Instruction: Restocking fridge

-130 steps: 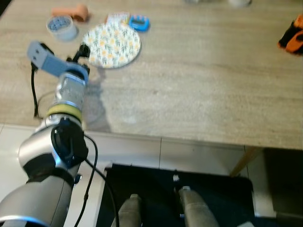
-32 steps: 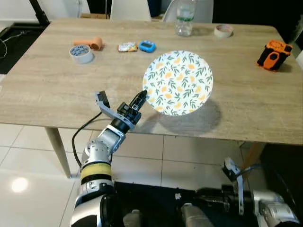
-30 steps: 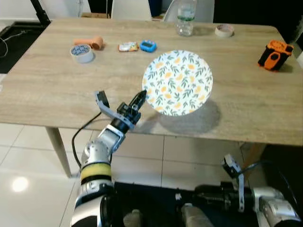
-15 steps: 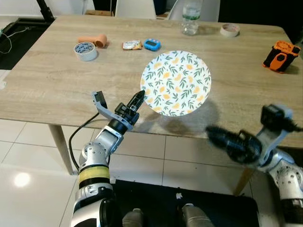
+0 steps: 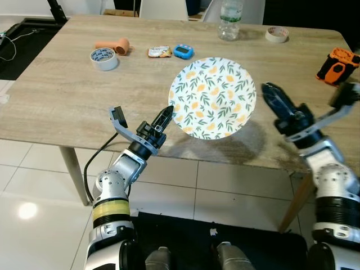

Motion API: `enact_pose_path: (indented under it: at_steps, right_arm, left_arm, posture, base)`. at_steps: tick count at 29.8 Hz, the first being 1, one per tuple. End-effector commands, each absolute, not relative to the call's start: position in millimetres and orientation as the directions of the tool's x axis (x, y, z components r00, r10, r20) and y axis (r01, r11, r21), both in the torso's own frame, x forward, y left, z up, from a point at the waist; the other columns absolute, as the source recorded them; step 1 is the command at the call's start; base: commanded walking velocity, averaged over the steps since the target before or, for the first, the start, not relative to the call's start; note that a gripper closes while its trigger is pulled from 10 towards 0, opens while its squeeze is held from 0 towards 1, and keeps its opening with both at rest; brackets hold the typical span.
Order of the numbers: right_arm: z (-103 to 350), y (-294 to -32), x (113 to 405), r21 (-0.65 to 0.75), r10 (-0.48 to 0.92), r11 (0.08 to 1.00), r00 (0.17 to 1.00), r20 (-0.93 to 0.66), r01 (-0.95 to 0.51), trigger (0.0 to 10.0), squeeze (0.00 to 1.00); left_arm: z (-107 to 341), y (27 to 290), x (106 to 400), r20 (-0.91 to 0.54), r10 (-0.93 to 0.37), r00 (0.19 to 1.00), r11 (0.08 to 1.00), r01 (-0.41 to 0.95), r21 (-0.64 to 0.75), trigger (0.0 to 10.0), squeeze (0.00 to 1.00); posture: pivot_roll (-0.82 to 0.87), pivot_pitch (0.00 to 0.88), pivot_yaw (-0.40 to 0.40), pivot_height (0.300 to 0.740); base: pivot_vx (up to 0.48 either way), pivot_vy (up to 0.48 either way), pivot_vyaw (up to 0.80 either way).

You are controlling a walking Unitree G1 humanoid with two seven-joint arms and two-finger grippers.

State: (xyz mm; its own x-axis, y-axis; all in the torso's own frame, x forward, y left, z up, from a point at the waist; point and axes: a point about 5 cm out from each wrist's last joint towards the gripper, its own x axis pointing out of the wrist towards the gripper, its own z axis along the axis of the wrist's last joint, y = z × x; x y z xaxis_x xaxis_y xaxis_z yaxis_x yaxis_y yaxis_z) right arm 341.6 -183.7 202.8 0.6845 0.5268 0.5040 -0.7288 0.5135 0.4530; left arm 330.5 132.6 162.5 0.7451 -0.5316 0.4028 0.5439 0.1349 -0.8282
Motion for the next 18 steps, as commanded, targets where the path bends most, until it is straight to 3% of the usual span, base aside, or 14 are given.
enact_pose_path:
  at_steps: [1,7,8,11,12,13,18]
  right_arm:
    - [200.8,-182.7,346.5,0.457,0.506,0.555,0.718,0.478,-0.695,10.0,1.0]
    - [198.8,-182.2,357.5,0.524,0.448,0.579,0.781,0.436,-0.625,10.0,1.0]
    - [196.8,-179.5,359.9,0.543,0.457,0.576,0.792,0.406,-0.611,10.0,0.0]
    - [194.2,-171.5,359.8,0.55,0.511,0.55,0.774,0.373,-0.628,10.0,0.0]
    - [193.6,-170.0,359.0,0.541,0.528,0.548,0.765,0.368,-0.638,3.2,0.0]
    - [194.0,-170.2,358.4,0.531,0.539,0.546,0.757,0.371,-0.649,0.0,0.0]
    - [196.0,-173.6,357.0,0.504,0.564,0.549,0.74,0.366,-0.667,0.0,0.0]
  left_arm:
    - [163.8,129.3,327.0,0.426,-0.536,0.729,0.108,0.56,-0.822,10.0,0.0]
    - [163.9,128.3,326.5,0.425,-0.538,0.728,0.108,0.56,-0.822,10.0,0.0]
    - [163.9,128.0,326.4,0.424,-0.539,0.728,0.109,0.56,-0.822,10.0,0.0]
    - [164.2,127.6,325.9,0.425,-0.541,0.725,0.107,0.561,-0.821,10.0,0.0]
    - [164.3,127.4,325.7,0.425,-0.545,0.723,0.109,0.564,-0.819,10.0,0.0]
    - [164.4,127.3,325.3,0.426,-0.55,0.719,0.111,0.568,-0.816,10.0,0.0]
    - [164.1,128.5,323.9,0.423,-0.56,0.712,0.119,0.575,-0.81,10.0,0.0]
  posture:
    - [-0.05,0.111,-0.009,0.74]
    - [-0.04,0.11,-0.011,0.74]
    - [-0.04,0.11,-0.011,0.74]
    - [-0.04,0.11,-0.011,0.74]
    - [-0.04,0.108,-0.013,0.74]
    - [-0.04,0.108,-0.013,0.74]
    - [-0.04,0.105,-0.013,0.74]
  base:
    - [0.0,0.0,0.0]
    - [0.0,0.0,0.0]
    - [0.0,0.0,0.0]
    - [0.0,0.0,0.0]
    - [0.0,0.0,0.0]
    - [0.0,0.0,0.0]
    - [0.0,0.0,0.0]
